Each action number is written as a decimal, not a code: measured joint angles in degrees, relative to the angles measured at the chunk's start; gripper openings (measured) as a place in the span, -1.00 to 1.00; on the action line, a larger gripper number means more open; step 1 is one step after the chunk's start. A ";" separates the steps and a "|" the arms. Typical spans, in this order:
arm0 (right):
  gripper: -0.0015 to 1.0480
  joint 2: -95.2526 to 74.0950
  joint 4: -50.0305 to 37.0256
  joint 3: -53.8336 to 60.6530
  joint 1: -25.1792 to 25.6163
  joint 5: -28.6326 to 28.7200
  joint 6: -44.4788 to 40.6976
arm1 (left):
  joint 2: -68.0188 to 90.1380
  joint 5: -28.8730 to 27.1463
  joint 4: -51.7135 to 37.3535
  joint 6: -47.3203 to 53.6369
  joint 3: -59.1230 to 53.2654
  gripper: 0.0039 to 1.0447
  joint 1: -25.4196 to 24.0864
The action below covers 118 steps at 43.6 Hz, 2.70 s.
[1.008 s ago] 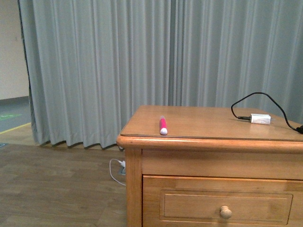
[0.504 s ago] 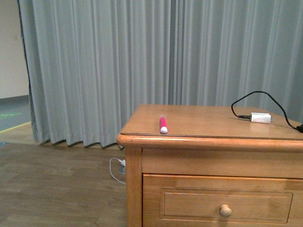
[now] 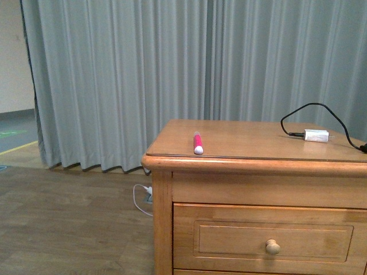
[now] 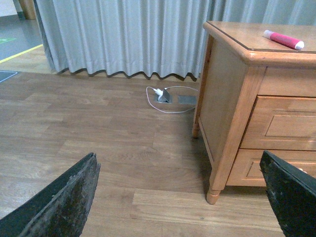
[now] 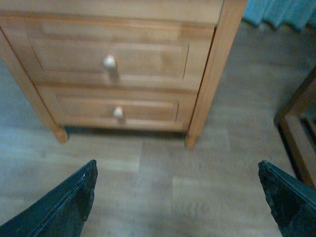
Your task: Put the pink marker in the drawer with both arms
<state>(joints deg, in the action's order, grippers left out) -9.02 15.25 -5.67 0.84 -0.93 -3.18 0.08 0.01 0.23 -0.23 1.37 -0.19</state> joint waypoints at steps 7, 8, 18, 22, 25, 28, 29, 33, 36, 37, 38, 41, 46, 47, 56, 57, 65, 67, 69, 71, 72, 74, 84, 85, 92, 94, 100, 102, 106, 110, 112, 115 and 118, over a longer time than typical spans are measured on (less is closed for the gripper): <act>0.84 -11.13 -2.01 -3.50 -0.17 2.12 2.10 | 0.00 0.00 0.00 0.00 0.00 0.89 0.00; 0.84 -13.81 -4.22 -4.31 -0.37 2.08 2.45 | 0.02 0.00 0.00 0.00 0.00 0.89 0.00; 0.84 -37.48 -21.18 -10.51 -3.78 0.00 4.59 | 0.00 0.00 0.00 -0.02 0.00 0.89 0.00; 0.84 -46.86 -26.40 -13.97 -6.10 -1.77 5.05 | 0.00 0.00 0.00 0.00 0.00 0.89 0.00; 0.84 -54.07 -30.36 -17.07 -8.50 -3.37 5.31 | 0.00 0.02 0.00 0.00 0.00 0.89 0.00; 0.84 -59.82 -33.38 -19.65 -10.40 -4.98 5.66 | 0.00 0.00 0.00 0.00 0.00 0.89 0.00; 0.84 -61.70 -34.29 -20.55 -11.04 -5.51 5.79 | 0.00 0.00 0.00 0.00 0.00 0.89 0.00; 0.84 -68.65 -37.27 -24.00 -13.33 -7.13 6.51 | 0.00 0.00 0.00 0.00 0.00 0.89 0.00; 0.84 -73.37 -39.28 -26.45 -14.82 -8.26 6.82 | 0.00 0.00 0.00 0.00 0.00 0.89 0.00; 0.84 -74.86 -40.15 -27.19 -15.28 -8.87 6.91 | 0.00 0.00 0.00 -0.02 0.00 0.89 0.00; 0.84 -76.37 -41.03 -27.91 -15.74 -9.46 6.93 | 0.00 0.00 0.00 0.00 0.00 0.89 0.00; 0.84 -81.40 -43.50 -30.60 -17.14 -10.73 7.15 | 0.00 0.00 0.00 0.00 0.00 0.89 0.00; 0.84 -88.30 -44.70 -34.93 -18.36 -11.93 8.22 | 0.00 0.00 0.00 0.00 0.00 0.89 0.00; 0.84 -88.98 -44.72 -35.36 -18.45 -12.04 8.44 | 0.00 0.00 0.00 0.00 0.00 0.89 0.00; 0.84 -102.77 -46.10 -45.16 -18.82 -15.15 11.08 | 0.00 0.00 0.00 0.00 0.00 0.89 0.00; 0.84 -103.30 -46.21 -45.57 -18.82 -15.26 11.15 | 0.00 0.00 0.00 0.00 0.00 0.89 0.00; 0.84 -111.43 -48.65 -52.85 -17.94 -15.69 11.10 | 0.00 0.00 0.00 0.00 0.00 0.89 0.00; 0.84 -112.56 -49.18 -53.86 -17.66 -15.67 11.02 | 0.00 0.00 0.00 0.00 0.00 0.89 0.00; 0.84 -113.28 -49.48 -54.40 -17.42 -15.65 10.99 | 0.00 0.00 0.00 0.00 0.00 0.89 0.00; 0.84 -114.12 -49.81 -55.01 -17.05 -15.45 10.95 | 0.00 0.00 0.00 0.00 0.00 0.89 0.00; 0.84 -114.31 -49.86 -55.15 -16.96 -15.43 10.95 | 0.00 0.00 0.00 0.00 0.00 0.89 0.00; 0.84 -114.99 -49.90 -55.60 -16.61 -15.34 10.93 | 0.00 0.00 0.00 0.00 0.00 0.89 0.00; 0.84 -117.13 -50.38 -56.33 -15.50 -13.62 10.29 | 0.02 0.00 0.00 0.00 0.00 0.89 0.00; 0.84 -117.24 -50.45 -56.37 -15.39 -13.53 10.19 | 0.00 0.00 0.00 0.00 0.00 0.89 0.00; 0.84 -117.44 -50.80 -56.41 -15.21 -13.38 10.03 | 0.00 0.00 0.00 0.00 0.00 0.89 0.00; 0.84 -117.48 -50.84 -56.41 -15.17 -13.31 9.97 | 0.02 0.00 0.00 0.00 0.00 0.89 0.00; 0.73 -117.63 -50.88 -56.41 -15.06 -13.09 9.92 | 0.00 0.00 0.00 0.00 0.00 0.89 0.00; 0.63 -117.66 -50.86 -56.41 -14.99 -13.05 9.88 | 0.00 0.00 0.00 0.00 0.00 0.89 0.00; 0.39 -117.66 -50.62 -56.41 -14.84 -12.90 9.84 | 0.00 0.00 0.00 0.00 0.00 0.89 0.00; 0.16 -117.66 -50.38 -56.41 -14.73 -12.83 9.84 | 0.00 0.00 0.00 0.00 0.00 0.89 0.00; 0.02 -117.66 -50.14 -56.41 -14.67 -12.66 9.81 | 0.00 0.00 0.00 0.00 0.00 0.89 0.00; -0.18 -117.66 -49.81 -56.41 -14.56 -12.44 9.81 | 0.00 0.00 0.00 -0.02 0.00 0.89 0.00; -0.42 -117.66 -49.13 -56.46 -14.36 -11.78 9.88 | 0.00 0.00 0.00 -0.02 0.00 0.89 0.00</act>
<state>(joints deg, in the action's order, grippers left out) -126.67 -33.89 -62.13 -13.52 -12.71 6.70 0.08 0.01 0.23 -0.25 1.37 -0.19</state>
